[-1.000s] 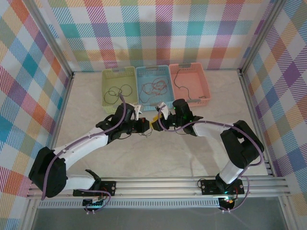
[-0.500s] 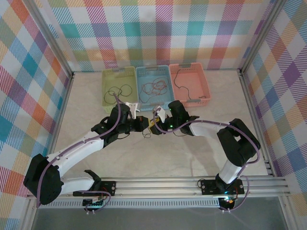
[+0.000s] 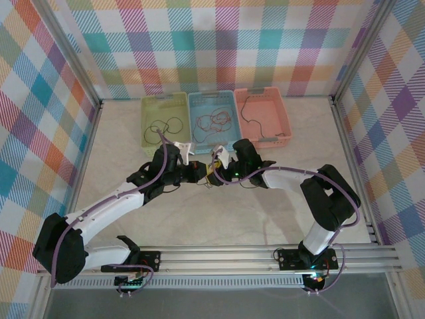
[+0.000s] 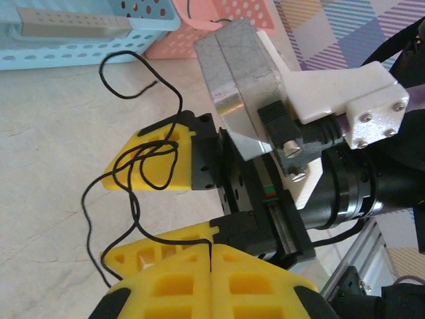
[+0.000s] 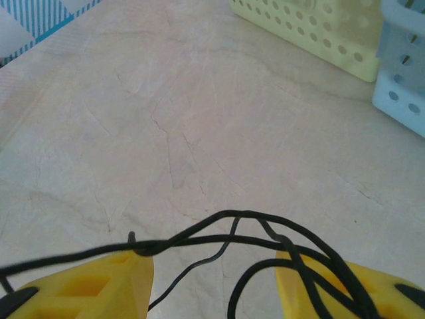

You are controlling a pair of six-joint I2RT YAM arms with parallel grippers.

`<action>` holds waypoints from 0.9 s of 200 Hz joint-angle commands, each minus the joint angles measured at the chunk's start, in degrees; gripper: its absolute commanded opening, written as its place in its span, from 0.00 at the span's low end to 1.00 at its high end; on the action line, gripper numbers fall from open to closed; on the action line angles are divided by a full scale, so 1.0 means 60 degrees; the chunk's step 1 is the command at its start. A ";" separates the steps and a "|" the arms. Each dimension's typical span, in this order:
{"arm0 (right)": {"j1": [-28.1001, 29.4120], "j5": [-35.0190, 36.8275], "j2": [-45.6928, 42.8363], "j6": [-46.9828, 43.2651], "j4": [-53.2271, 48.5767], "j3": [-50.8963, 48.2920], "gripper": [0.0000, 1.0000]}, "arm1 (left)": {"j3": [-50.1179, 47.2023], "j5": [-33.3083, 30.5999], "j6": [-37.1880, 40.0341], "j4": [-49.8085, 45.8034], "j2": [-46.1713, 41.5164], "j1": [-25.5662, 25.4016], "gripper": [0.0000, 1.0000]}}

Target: Untangle the cables

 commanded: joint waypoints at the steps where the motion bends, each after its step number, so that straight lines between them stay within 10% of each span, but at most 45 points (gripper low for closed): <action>1: 0.0140 0.0714 0.0100 0.0039 0.0068 0.0201 0.53 | -0.0083 0.0699 -0.0224 0.0550 0.0160 -0.0083 0.00; 83: 0.0133 0.5154 0.0167 0.0608 -0.0338 0.0401 0.51 | 0.0019 0.2289 -0.0558 0.1180 0.0060 -0.0358 0.00; 180: -0.1224 0.6279 -0.0978 0.2447 0.0118 -0.0732 0.54 | 0.0305 -0.0197 0.0079 -0.0630 0.0001 -0.0370 0.00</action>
